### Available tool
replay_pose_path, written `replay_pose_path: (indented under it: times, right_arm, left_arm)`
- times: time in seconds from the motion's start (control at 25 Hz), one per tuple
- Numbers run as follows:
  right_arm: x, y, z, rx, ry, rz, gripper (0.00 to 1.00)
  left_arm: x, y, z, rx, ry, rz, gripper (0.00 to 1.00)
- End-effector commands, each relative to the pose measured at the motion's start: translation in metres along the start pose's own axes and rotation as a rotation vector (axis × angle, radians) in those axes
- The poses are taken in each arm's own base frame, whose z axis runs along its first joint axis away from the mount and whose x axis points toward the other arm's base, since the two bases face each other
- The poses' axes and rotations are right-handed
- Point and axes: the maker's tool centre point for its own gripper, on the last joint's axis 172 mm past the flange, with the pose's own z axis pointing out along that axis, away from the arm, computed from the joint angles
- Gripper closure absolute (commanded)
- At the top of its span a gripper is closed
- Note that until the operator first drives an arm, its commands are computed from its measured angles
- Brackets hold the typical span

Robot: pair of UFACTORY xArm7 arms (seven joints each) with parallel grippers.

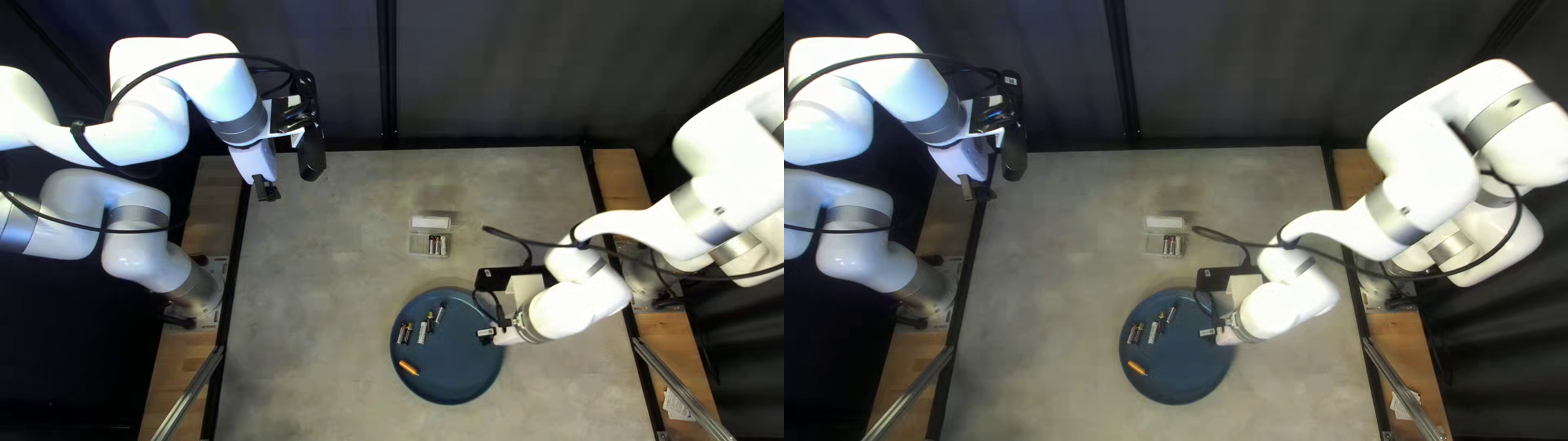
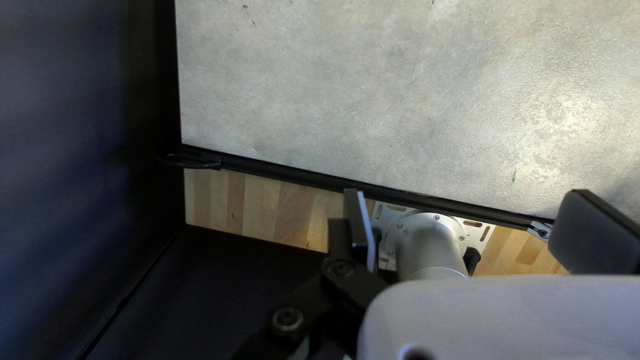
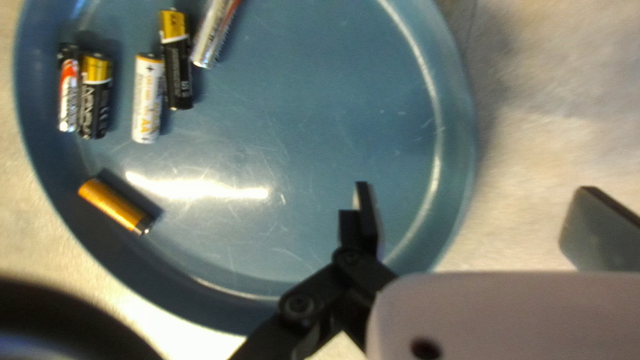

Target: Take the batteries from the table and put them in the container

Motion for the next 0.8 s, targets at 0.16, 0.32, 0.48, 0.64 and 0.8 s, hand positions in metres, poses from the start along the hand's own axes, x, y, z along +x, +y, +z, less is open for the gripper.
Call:
replay_pose_path:
  times: [0.16,0.32,0.48,0.64,0.8]
  right_arm:
    - [0.073,0.074,-0.051,0.022,-0.063,-0.452,0.00]
    - [0.092,0.107,-0.074,0.015,-0.101,-0.648,0.00]
    - [0.103,0.131,-0.100,-0.059,-0.137,-0.848,0.00]
    - [0.110,0.129,-0.107,-0.113,-0.157,-0.934,0.00]
    - [0.133,0.126,-0.122,-0.128,-0.154,-0.958,0.00]
  left_arm:
    - [0.000,0.000,0.000,0.000,0.000,0.000,0.00]
    - [0.000,0.000,0.000,0.000,0.000,0.000,0.00]
    - [0.000,0.000,0.000,0.000,0.000,0.000,0.00]
    - [0.000,0.000,0.000,0.000,0.000,0.000,0.00]
    - [0.000,0.000,0.000,0.000,0.000,0.000,0.00]
